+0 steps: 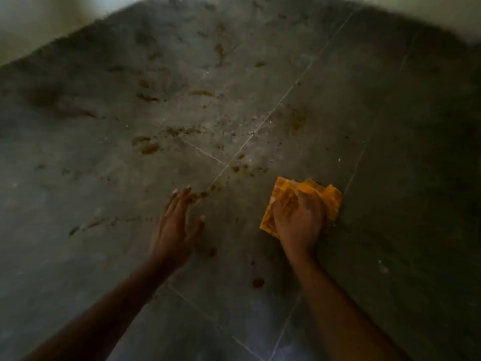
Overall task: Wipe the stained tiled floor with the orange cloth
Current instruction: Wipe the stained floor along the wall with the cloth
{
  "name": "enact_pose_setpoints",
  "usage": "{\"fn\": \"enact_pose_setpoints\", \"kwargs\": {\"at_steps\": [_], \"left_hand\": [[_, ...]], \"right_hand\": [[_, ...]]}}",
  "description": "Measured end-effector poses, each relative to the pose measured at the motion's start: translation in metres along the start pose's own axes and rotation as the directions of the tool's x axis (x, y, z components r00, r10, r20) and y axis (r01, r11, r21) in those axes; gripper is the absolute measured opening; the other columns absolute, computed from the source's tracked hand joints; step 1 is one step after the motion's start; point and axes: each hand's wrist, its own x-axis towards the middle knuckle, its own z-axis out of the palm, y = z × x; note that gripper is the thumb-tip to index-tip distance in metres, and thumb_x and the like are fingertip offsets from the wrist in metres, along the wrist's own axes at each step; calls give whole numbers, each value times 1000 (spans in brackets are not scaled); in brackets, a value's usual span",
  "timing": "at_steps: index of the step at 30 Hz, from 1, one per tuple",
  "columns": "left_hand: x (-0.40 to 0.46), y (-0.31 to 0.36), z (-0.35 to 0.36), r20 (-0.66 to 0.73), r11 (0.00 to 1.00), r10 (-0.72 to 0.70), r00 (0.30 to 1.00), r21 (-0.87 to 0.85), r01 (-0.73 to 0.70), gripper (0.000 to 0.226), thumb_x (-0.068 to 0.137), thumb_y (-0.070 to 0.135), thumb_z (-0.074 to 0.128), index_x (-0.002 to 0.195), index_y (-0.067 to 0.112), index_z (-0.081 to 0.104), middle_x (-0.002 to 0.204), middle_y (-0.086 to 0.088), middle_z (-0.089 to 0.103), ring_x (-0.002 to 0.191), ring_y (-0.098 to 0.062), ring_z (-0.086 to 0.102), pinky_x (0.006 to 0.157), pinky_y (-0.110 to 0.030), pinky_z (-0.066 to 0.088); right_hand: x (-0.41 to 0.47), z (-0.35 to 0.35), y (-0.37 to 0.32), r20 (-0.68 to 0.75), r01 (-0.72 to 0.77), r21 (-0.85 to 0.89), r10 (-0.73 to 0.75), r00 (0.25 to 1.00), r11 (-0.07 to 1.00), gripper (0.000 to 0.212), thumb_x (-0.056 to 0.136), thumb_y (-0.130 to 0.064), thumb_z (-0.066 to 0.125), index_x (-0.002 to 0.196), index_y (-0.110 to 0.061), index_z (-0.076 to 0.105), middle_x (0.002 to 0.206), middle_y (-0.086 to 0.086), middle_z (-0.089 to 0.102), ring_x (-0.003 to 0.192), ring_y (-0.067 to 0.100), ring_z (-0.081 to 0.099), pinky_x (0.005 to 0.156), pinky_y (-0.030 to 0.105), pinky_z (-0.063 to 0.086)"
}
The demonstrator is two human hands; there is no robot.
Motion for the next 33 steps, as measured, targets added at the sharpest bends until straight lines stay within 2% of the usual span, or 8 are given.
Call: {"fn": "enact_pose_setpoints", "kwargs": {"at_steps": [2,4,9,14,17,20,27,33], "left_hand": [[6,-23,8,104,993,-55,993,111,43,91,87,77,33,164,28,26,175,10,10,162,-14,-3,128,-44,11],[9,-40,14,158,987,-88,984,145,65,95,88,81,26,168,30,10,176,12,-1,161,-11,-12,132,-47,5],[-3,-50,28,116,942,-1,993,334,-39,72,105,62,16,168,30,7,176,11,-7,162,-11,-14,131,-39,-3],[-1,-50,29,116,933,-9,993,357,-34,69,106,59,17,168,31,6,176,12,-8,161,-10,-17,129,-40,-1],[0,-49,30,106,936,-15,994,352,-23,69,105,59,17,168,31,8,176,12,-7,161,-11,-17,128,-41,0],[-1,-47,29,118,939,-18,993,342,-24,70,105,59,18,168,30,9,176,11,-5,161,-11,-16,128,-41,-1],[0,-54,33,115,939,10,993,342,-49,68,105,57,20,168,31,9,176,12,-5,162,-12,-15,127,-41,1],[-2,-51,27,125,942,-11,992,334,-32,69,105,57,20,168,30,11,176,10,-2,162,-16,-12,128,-48,8]], "right_hand": [[-5,19,14,19,-111,-121,114,993,987,91,78,-84,53,152,-31,49,168,11,29,157,36,19,125,63,16],[-16,31,26,-48,-73,-255,62,997,964,91,75,-83,56,154,-38,44,172,9,20,159,36,12,121,65,14],[-12,43,30,-174,-54,-295,1,985,954,68,73,-51,69,137,-32,63,156,16,47,144,49,38,104,69,35],[13,33,28,-208,-144,-230,96,973,963,48,76,-18,78,123,-22,72,139,17,60,125,58,48,97,65,41],[4,31,26,-215,14,-336,-91,972,942,45,72,-25,75,116,-20,72,125,18,63,109,53,55,90,59,49],[-29,22,33,-12,195,-463,-226,974,865,61,73,-47,62,130,-27,65,133,10,58,117,45,50,93,59,43],[83,22,40,-5,-110,-321,115,993,941,74,88,-51,36,159,-31,37,170,13,26,157,45,11,126,62,8],[-14,32,31,159,288,-318,-249,955,903,72,84,-52,47,153,-34,46,162,11,42,152,44,29,122,63,27]]}}
